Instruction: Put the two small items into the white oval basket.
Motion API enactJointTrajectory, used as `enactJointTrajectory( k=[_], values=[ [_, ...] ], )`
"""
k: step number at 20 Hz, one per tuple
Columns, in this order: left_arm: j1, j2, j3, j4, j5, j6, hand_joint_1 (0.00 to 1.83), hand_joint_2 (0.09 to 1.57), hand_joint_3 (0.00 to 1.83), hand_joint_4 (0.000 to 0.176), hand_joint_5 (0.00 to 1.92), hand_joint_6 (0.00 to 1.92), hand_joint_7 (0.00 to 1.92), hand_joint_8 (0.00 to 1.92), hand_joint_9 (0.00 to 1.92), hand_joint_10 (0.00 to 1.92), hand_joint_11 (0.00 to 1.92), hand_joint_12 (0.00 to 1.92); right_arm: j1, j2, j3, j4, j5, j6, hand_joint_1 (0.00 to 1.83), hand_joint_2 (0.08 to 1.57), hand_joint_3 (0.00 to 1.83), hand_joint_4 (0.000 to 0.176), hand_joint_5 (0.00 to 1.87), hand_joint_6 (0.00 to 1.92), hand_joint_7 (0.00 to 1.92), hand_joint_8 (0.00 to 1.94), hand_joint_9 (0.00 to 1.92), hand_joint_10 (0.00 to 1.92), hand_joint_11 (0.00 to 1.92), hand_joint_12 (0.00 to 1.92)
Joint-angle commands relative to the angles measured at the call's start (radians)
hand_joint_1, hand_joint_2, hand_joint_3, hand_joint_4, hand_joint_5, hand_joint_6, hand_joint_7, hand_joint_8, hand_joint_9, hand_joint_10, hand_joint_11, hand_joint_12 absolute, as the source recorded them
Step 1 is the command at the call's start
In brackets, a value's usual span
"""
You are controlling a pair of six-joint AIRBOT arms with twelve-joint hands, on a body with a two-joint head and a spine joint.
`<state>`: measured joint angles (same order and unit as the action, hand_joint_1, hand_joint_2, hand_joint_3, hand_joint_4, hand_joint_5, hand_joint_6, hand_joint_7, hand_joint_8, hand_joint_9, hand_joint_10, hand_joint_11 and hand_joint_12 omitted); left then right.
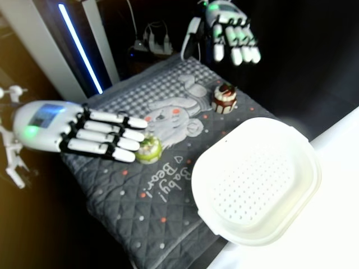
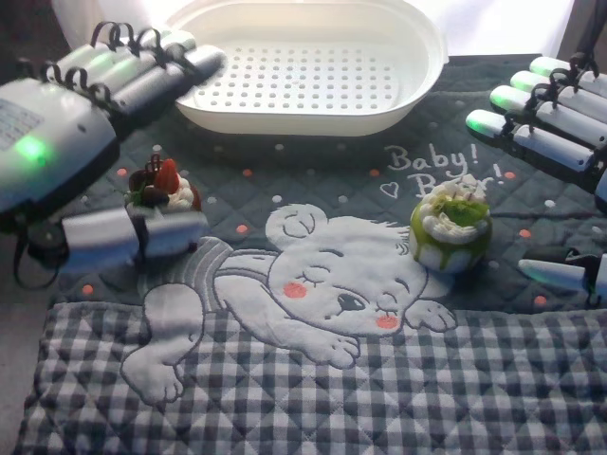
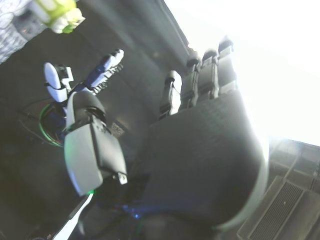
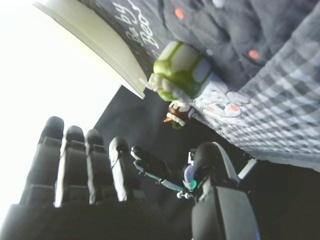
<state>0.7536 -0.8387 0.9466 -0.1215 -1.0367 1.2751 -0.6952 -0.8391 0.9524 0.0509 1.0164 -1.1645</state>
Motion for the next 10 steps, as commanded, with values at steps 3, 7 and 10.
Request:
enactJointTrajectory(
  k=[3,7,10],
  values=[
    [-0.045,-0.015,0.019,0.008,-0.083,0.003,0.57,1.21,0.0,0.026,0.0,0.0,0.0,0.0,0.0,0.0,0.0,0.5,0.04,0.003,0.012,0.007,0.125,-0.003,0.6,1.15,0.0,0.066,0.0,0.0,0.0,0.0,0.0,0.0,0.0,0.0],
    [-0.051,-0.039,0.041,-0.023,-0.04,0.003,0.67,1.16,0.0,0.064,0.01,0.0,0.0,0.0,0.0,0.0,0.0,0.64,0.103,-0.074,0.056,-0.014,0.037,-0.003,0.58,1.13,0.0,0.086,0.0,0.0,0.0,0.0,0.0,0.0,0.0,0.0],
    [-0.051,-0.073,0.076,-0.069,0.032,0.004,0.64,1.16,0.0,0.063,0.01,0.0,0.0,0.0,0.02,0.0,0.0,0.84,0.112,-0.124,0.087,-0.015,-0.014,-0.003,0.67,1.09,0.0,0.086,0.0,0.0,0.0,0.0,0.0,0.0,0.0,0.0]
  ],
)
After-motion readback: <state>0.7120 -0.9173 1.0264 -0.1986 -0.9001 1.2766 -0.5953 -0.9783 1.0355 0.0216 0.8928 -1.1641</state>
